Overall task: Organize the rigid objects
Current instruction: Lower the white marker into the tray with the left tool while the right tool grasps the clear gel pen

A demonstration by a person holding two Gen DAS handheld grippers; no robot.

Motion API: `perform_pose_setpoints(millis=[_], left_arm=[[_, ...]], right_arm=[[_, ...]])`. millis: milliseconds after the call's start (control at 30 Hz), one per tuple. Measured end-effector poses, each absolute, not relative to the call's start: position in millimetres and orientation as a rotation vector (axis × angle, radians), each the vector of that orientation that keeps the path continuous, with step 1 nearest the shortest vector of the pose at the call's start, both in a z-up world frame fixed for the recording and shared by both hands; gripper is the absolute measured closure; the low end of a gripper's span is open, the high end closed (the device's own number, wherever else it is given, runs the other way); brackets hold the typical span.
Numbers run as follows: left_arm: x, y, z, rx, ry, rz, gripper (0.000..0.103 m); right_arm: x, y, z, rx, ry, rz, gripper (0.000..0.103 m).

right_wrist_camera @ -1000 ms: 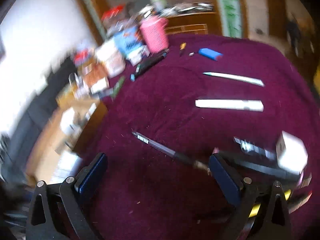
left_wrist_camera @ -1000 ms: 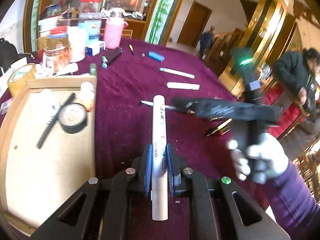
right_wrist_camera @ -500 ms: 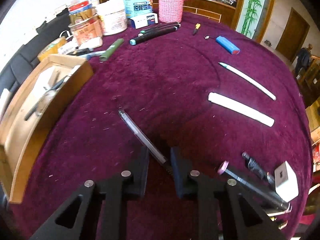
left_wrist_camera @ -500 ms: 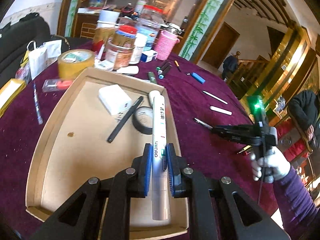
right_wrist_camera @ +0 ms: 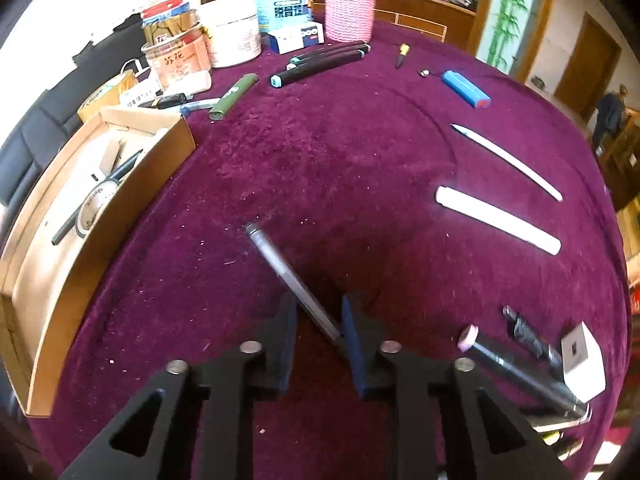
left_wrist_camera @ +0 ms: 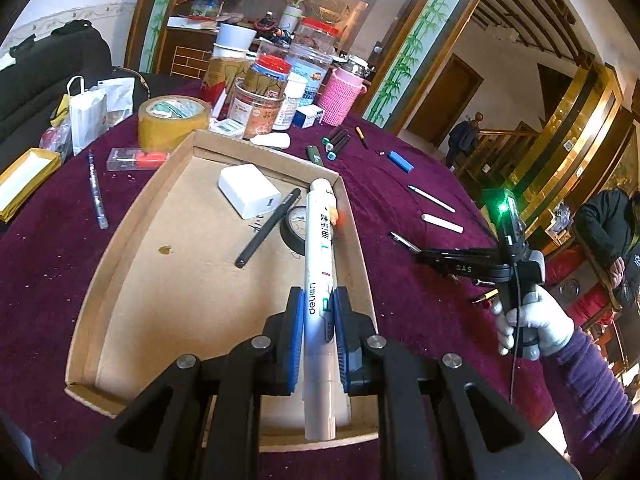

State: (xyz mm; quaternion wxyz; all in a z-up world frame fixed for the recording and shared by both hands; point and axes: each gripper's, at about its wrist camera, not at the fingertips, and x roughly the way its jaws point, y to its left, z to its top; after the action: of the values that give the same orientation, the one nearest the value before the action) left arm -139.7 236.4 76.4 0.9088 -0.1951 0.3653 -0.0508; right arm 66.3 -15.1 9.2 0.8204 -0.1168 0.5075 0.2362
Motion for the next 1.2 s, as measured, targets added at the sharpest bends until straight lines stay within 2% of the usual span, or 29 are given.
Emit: perform_pose_setpoints(millis=[67,300,600,767,1000,1200], left_arm=[[-142,240,77,-0.407,0.746,-0.097,0.089],[-149,254,73,-0.428,0.745,-0.076,0.089],[-160,260,76,-0.437,0.733,-0.068,0.089],[-161,265,80,-0.418,0.726,-0.047,0.089],[-131,277,87,-0.309,0.776,0.017,0.089],[-75,286,78,-0.212,0.904,0.055,0.089]], right_arm=[[63,-23,14,-0.168,1.095,0.514,0.094],[43,-27,21,-0.089,1.077,0.535,0.094],[39,-5,3,-0.186,1.046,0.442,0.093],[35,-21,9,-0.031,1.054,0.465,0.094],[20,-17,47,0.189,1.026,0.640,0.093],[16,19,69,0.267,1.048,0.772,0.093]])
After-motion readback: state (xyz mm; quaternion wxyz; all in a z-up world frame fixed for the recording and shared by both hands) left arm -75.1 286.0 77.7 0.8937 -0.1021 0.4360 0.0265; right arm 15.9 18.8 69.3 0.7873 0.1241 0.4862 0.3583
